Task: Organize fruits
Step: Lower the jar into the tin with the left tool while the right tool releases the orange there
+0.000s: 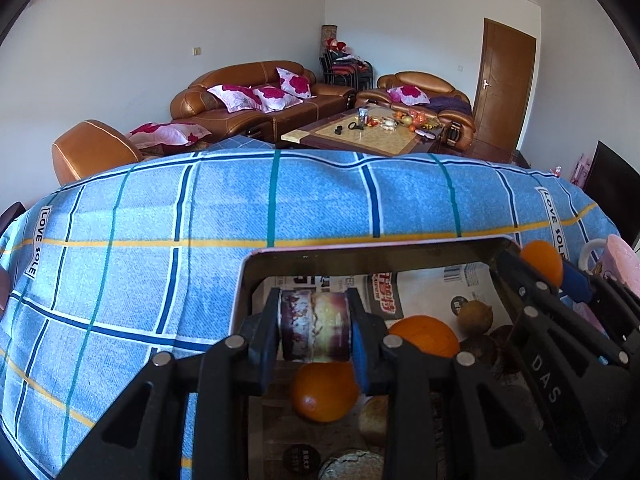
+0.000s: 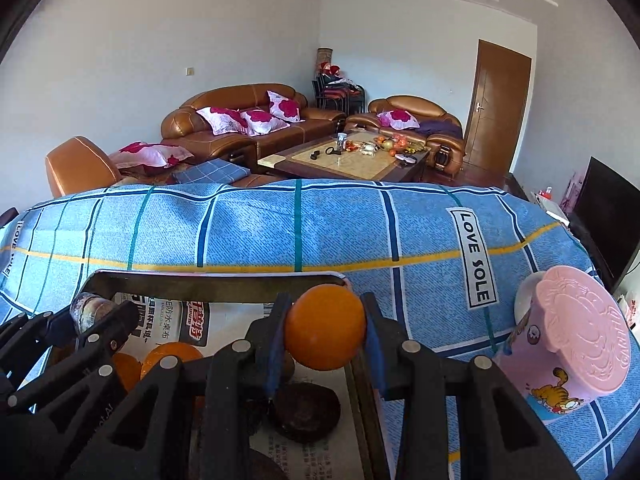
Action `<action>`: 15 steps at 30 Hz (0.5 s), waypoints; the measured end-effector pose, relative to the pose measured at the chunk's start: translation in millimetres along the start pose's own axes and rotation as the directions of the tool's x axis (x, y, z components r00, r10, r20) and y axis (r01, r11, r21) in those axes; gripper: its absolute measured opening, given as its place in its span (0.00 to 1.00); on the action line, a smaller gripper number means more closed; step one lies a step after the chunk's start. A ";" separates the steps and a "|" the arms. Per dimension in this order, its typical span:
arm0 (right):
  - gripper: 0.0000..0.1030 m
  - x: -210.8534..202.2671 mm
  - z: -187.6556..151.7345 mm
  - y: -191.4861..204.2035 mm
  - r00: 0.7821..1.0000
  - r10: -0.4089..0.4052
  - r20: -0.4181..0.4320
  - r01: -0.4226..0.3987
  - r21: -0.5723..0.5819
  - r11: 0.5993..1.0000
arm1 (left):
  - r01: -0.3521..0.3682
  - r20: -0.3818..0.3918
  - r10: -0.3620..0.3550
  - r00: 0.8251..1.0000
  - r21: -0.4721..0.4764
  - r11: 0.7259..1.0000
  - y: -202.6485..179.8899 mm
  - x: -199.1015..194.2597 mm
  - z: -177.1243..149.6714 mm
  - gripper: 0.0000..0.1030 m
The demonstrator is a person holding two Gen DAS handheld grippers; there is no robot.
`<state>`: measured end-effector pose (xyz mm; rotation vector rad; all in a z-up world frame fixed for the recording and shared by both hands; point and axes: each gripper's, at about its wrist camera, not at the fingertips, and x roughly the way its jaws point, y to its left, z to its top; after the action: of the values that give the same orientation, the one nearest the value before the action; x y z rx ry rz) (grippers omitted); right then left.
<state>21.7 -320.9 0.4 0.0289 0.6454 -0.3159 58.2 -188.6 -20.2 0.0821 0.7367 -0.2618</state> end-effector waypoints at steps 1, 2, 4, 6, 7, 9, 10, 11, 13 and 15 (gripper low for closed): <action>0.36 -1.8 -0.5 1.2 1.000 0.003 0.007 -0.003 -0.005 1.000 | -0.008 0.004 0.008 1.000 0.006 1.000 -0.2 -0.3 0.2 0.31; 0.36 -3.2 -0.6 3.4 1.000 0.013 0.014 -0.012 -0.017 1.000 | -0.017 0.006 0.017 1.000 0.013 1.000 -0.7 0.0 0.6 0.31; 0.36 -5.1 -0.6 12.2 0.999 0.023 0.023 -0.022 -0.060 0.998 | -0.020 0.006 0.020 1.000 0.013 1.000 -0.5 -0.1 0.3 0.32; 0.36 -5.0 -1.2 18.0 0.999 0.036 0.020 -0.034 -0.091 0.995 | -0.018 0.006 0.018 1.000 0.016 1.000 -0.4 -0.3 0.5 0.32; 0.36 -3.6 -0.8 17.9 0.999 0.042 0.013 -0.041 -0.092 0.995 | -0.020 0.007 0.020 1.000 0.019 1.000 -0.7 -1.0 0.0 0.32; 0.36 1.4 -0.1 16.2 0.998 0.067 -0.016 -0.068 -0.085 0.994 | -0.012 0.002 0.012 1.000 0.020 1.000 -0.8 -0.4 0.1 0.32; 0.36 4.2 -0.4 15.9 0.995 0.091 -0.035 -0.094 -0.083 0.992 | -0.007 -0.001 0.007 1.000 0.021 1.000 -0.6 -0.1 -0.2 0.32; 0.36 7.3 -1.0 15.5 0.992 0.113 -0.054 -0.117 -0.080 0.990 | -0.005 -0.002 0.005 1.000 0.023 1.000 -0.5 -0.3 -0.4 0.32; 0.36 12.9 -2.2 16.0 0.987 0.134 -0.088 -0.141 -0.075 0.987 | -0.003 -0.003 0.003 1.000 0.025 1.000 -0.8 -0.5 -1.0 0.32; 0.36 14.3 -2.6 15.6 0.985 0.142 -0.095 -0.149 -0.072 0.986 | 0.003 -0.004 -0.002 1.000 0.025 1.000 -1.1 -0.5 -0.2 0.32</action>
<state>35.5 -309.7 -11.3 0.0149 0.7406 -0.1485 57.4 -189.5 -20.0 0.1058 0.7380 -0.2734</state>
